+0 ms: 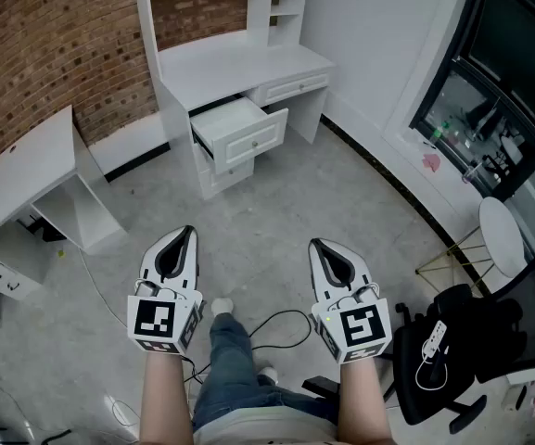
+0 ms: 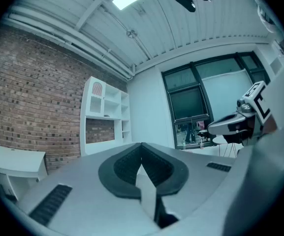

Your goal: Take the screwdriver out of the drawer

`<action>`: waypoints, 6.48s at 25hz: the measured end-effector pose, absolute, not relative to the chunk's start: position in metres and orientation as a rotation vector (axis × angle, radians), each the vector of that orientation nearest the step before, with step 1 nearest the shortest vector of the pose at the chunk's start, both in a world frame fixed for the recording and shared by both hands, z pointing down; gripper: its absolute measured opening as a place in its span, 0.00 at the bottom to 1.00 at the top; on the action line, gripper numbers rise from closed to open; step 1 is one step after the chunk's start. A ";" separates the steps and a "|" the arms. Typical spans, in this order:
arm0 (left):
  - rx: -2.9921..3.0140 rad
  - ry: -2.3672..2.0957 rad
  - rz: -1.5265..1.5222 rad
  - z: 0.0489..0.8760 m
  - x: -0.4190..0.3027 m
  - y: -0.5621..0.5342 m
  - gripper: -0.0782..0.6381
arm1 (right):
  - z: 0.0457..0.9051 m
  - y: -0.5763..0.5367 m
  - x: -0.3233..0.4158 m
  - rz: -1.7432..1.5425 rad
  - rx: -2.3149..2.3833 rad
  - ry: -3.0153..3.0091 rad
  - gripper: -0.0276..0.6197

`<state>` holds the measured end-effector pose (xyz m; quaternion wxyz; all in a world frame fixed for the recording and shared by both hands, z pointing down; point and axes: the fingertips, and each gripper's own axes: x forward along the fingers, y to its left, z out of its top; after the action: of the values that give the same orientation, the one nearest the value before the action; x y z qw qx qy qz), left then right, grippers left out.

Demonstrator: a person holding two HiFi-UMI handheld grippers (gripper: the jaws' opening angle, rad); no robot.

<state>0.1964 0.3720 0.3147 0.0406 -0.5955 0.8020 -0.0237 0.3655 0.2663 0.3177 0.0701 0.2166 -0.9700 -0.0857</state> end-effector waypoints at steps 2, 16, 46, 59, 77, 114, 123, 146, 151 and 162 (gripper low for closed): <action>-1.820 2.441 -0.070 0.305 0.195 0.371 0.13 | 0.309 0.267 0.365 -0.275 0.665 -2.929 0.06; -1.824 2.393 -0.105 0.291 0.153 0.324 0.13 | 0.305 0.221 0.324 -0.265 0.689 -2.938 0.06; -1.920 2.429 -0.043 0.307 -0.156 0.108 0.13 | 0.309 -0.002 0.031 -0.153 0.785 -2.892 0.06; -2.065 2.332 -0.162 0.334 -0.218 -0.037 0.13 | 0.348 -0.135 -0.035 -0.007 0.925 -2.851 0.06; -2.516 2.074 -0.327 0.401 -0.232 -0.252 0.47 | 0.391 -0.297 -0.040 0.197 1.194 -2.653 0.06; -2.895 1.380 -1.822 0.797 -0.216 -0.285 0.29 | 0.689 -0.244 0.012 0.945 1.565 -1.990 0.06; -2.953 1.431 -1.741 0.771 -0.211 -0.284 0.22 | 0.671 -0.236 0.017 0.918 1.562 -1.993 0.06; -2.927 1.840 -0.753 0.491 -0.235 -0.291 0.22 | 0.467 -0.289 0.001 0.469 1.553 -2.275 0.06; -2.811 1.977 -0.659 0.455 -0.285 -0.283 0.22 | 0.438 -0.295 -0.024 0.398 1.530 -2.349 0.06; -2.637 2.222 -0.617 0.454 -0.398 -0.283 0.22 | 0.431 -0.300 -0.085 0.366 1.465 -2.387 0.06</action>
<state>-0.3979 -0.2830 0.4542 -0.1798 -0.7406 0.6239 -0.1732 -0.0853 -0.3004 0.4312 0.1578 0.5122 -0.8345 0.1278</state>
